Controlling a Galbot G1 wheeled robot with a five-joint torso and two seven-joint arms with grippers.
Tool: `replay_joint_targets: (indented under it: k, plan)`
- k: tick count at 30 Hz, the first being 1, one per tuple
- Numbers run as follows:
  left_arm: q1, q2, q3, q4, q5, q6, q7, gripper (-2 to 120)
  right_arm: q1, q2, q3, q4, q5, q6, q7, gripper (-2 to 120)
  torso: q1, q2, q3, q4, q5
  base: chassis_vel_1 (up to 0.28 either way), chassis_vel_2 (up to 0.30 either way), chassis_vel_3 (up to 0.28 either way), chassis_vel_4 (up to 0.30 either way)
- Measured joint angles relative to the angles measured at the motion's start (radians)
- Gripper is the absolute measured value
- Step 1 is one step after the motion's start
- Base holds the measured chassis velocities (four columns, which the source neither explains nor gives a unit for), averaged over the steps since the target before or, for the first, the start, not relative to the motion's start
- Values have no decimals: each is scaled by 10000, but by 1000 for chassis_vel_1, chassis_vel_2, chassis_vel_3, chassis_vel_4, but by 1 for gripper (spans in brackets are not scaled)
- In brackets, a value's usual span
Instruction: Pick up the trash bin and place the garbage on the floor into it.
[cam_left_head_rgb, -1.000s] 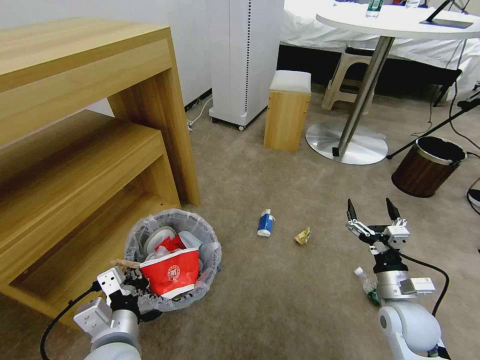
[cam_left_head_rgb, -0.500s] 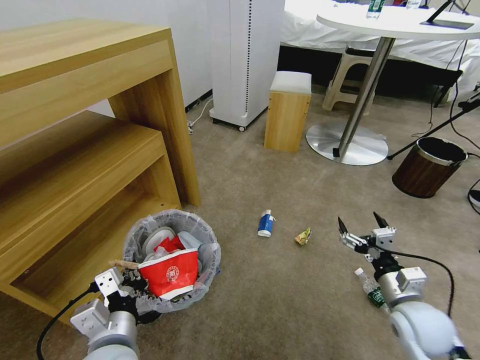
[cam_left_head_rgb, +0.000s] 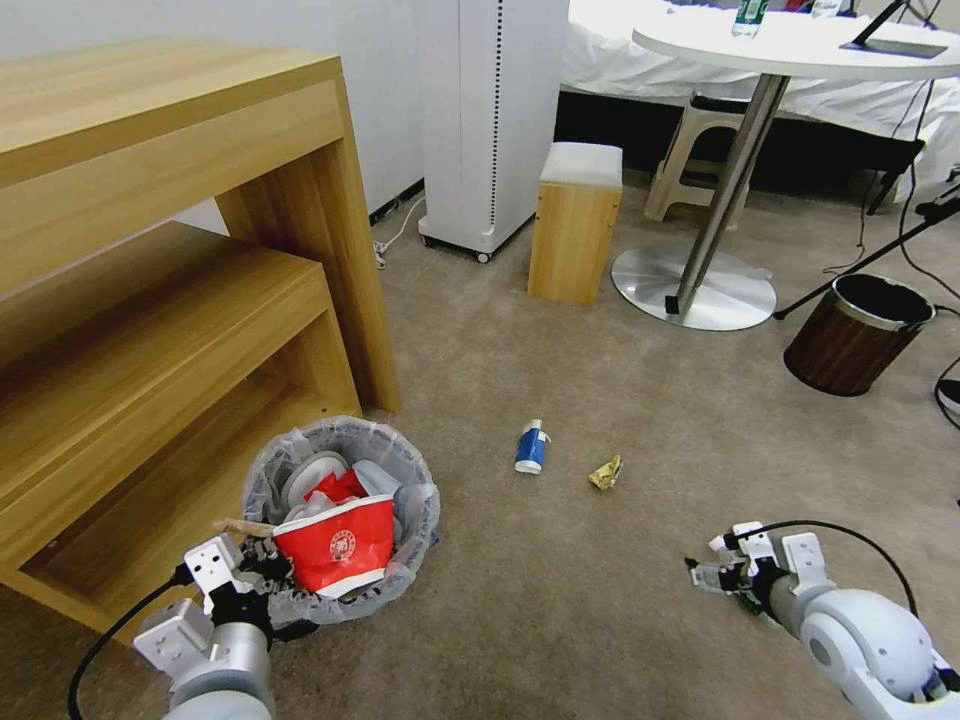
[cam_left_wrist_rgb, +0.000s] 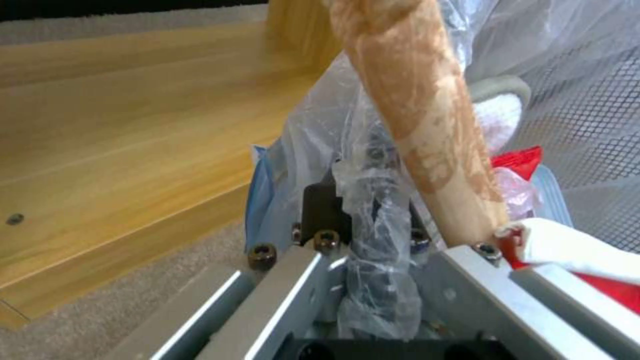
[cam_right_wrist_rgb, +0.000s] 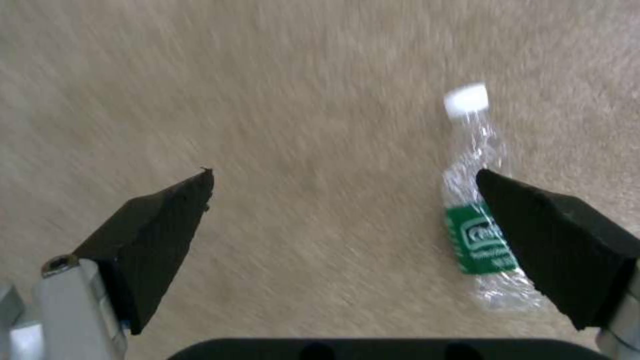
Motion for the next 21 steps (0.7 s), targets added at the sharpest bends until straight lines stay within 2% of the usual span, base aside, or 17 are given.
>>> replay_joint_targets:
  k: [2,6,11,14,16,21]
  plan:
    - [-12,44,-138,-1,-101,0,-3,1,264,22,-141,-715,-1242,19,-617,100,0,0,0,0,-2,0,0,0,0]
    - [-47,72,-233,33,-163,0,-6,1,517,38,-235,-1453,-2057,73,-849,100,0,0,0,1,-2,0,0,0,0]
    - [-104,71,-229,99,-168,0,-11,1,691,36,-331,-2093,-2570,106,-854,100,0,0,0,-1,-2,0,0,0,0]
    - [-173,44,-141,168,-139,5,-10,1,1140,83,-319,-3110,-2725,185,-825,100,0,0,0,-1,-3,0,0,0,0]
    - [-175,46,-143,171,-129,7,-13,1,1245,110,-329,-3313,-2793,281,-819,100,0,0,0,0,-3,0,0,0,0]
    - [-148,61,-166,157,-117,18,-14,1,1878,362,-471,-4228,-3029,946,-691,100,0,0,0,0,-2,0,0,0,0]
